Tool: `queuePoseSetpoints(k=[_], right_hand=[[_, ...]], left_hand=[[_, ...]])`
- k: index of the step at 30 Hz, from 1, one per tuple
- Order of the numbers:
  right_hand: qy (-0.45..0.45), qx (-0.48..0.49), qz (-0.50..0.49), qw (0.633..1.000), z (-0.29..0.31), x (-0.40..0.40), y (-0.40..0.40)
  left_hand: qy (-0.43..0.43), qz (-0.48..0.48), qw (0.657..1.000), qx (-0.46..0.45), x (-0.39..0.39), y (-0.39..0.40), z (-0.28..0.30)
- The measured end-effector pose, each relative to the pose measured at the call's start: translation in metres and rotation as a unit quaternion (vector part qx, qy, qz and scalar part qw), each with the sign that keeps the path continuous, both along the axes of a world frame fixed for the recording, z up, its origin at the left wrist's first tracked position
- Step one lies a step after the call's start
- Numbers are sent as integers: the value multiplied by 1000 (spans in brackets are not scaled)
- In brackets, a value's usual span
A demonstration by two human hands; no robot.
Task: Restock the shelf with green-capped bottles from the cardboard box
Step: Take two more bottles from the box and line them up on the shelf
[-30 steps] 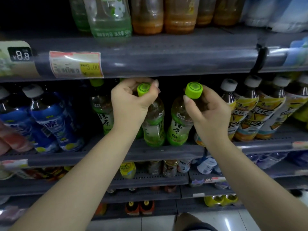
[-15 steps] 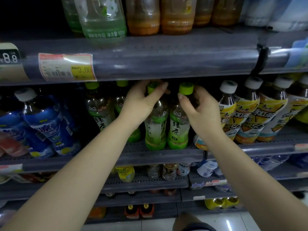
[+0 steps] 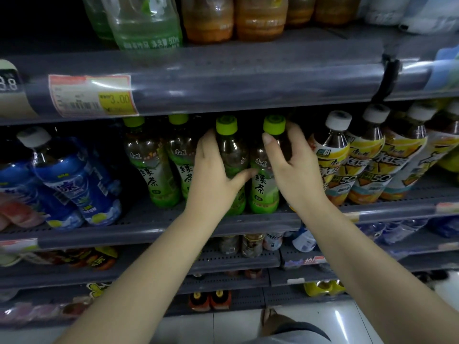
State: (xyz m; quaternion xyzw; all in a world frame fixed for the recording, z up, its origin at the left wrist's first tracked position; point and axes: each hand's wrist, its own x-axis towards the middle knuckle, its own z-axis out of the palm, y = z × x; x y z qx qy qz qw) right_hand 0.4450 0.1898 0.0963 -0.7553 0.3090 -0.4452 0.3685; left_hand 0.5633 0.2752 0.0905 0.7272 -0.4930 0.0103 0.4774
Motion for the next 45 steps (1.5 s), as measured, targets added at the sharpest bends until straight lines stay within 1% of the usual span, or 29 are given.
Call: queuePoseSetpoints(k=[4, 6, 8, 12, 15, 17, 20, 23, 25, 27, 30, 34, 39, 42, 45], right_hand=[[8, 18, 1, 1000, 3, -1, 0], [12, 29, 13, 999, 4, -1, -2], [25, 36, 27, 999, 5, -2, -5], [26, 53, 49, 997, 6, -4, -9], [14, 77, 48, 996, 6, -5, -10], [11, 84, 42, 995, 5, -4, -8], [14, 80, 22, 996, 1, -1, -2], [22, 59, -16, 998, -8, -2, 6], [57, 66, -36, 995, -20, -4, 11], [96, 84, -51, 990, -36, -3, 19], [91, 88, -81, 989, -58, 0, 28], [87, 76, -127, 985, -69, 5, 27], [45, 71, -133, 988, -77, 13, 24], [59, 52, -131, 988, -79, 21, 12], [70, 34, -134, 988, -83, 28, -1]], left_hand=[[41, -4, 999, -22, 0, 1, -8], [51, -22, 998, -17, 6, 2, -7], [75, -55, 996, 0, 13, 4, -6], [174, -137, 974, 58, 24, 9, -8], [203, -190, 956, 97, 37, 9, -7], [224, -198, 949, 100, 41, 11, -9], [224, -162, 956, 98, 32, 17, -23], [201, -109, 968, 102, 15, 19, -43], [177, -52, 981, 67, 10, 17, -54], [154, -14, 986, 59, 7, 19, -61], [128, -9, 989, 68, 5, 21, -73], [114, -3, 992, 55, 4, 19, -76], [130, 30, 991, 25, -9, 5, -77], [142, 46, 988, 34, -8, -11, -74], [135, 64, 987, 59, 2, -28, -73]])
